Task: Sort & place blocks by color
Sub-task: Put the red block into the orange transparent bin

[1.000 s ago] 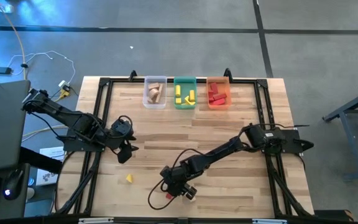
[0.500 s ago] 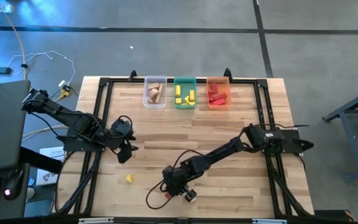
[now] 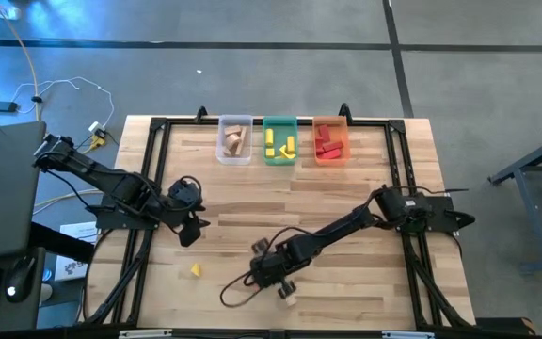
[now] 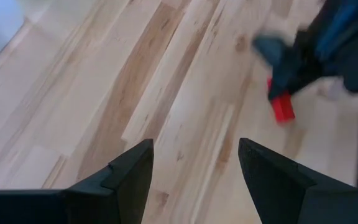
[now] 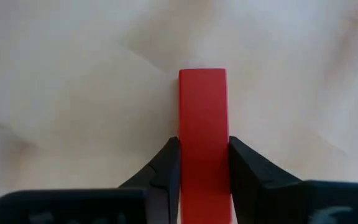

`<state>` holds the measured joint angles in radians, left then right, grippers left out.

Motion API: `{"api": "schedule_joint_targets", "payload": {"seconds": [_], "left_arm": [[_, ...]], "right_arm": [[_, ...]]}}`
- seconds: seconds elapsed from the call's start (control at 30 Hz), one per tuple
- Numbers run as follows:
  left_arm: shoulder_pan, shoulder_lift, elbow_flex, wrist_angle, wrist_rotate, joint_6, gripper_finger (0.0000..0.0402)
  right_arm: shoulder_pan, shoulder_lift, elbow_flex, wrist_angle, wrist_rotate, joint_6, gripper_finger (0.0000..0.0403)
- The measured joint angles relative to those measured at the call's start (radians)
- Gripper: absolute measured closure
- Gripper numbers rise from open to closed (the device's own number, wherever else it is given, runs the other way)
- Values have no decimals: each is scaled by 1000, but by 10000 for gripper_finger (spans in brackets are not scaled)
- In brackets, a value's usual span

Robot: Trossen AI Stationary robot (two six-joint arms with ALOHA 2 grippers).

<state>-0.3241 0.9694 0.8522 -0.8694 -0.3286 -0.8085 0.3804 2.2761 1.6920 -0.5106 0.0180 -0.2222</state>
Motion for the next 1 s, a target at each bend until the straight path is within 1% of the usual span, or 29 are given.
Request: {"api": "schedule_joint_targets", "payload": {"seconds": [0.07, 0.17, 0.27, 0.47, 0.63, 0.77, 1.0], "left_arm": [[0, 0, -24, -2, 0, 0, 181], [0, 0, -65, 4, 0, -7, 181], [0, 0, -97, 5, -1, -36, 181], [0, 0, -141, 37, 2, -62, 181], [-4, 0, -170, 82, 10, -66, 181], [-27, 0, -170, 86, 10, -92, 181], [-94, 0, -170, 93, 3, -110, 181]], "right_arm": [[-4, -19, -2, -31, 96, 23, 326], [-14, -49, -3, -86, 212, 61, 326], [-29, -77, -2, -156, 299, 122, 326], [-83, -94, -1, -274, 464, 252, 326], [-139, -95, -1, -361, 583, 386, 326], [-187, -95, 0, -456, 681, 463, 326], [-275, -95, 1, -691, 790, 638, 326]]}}
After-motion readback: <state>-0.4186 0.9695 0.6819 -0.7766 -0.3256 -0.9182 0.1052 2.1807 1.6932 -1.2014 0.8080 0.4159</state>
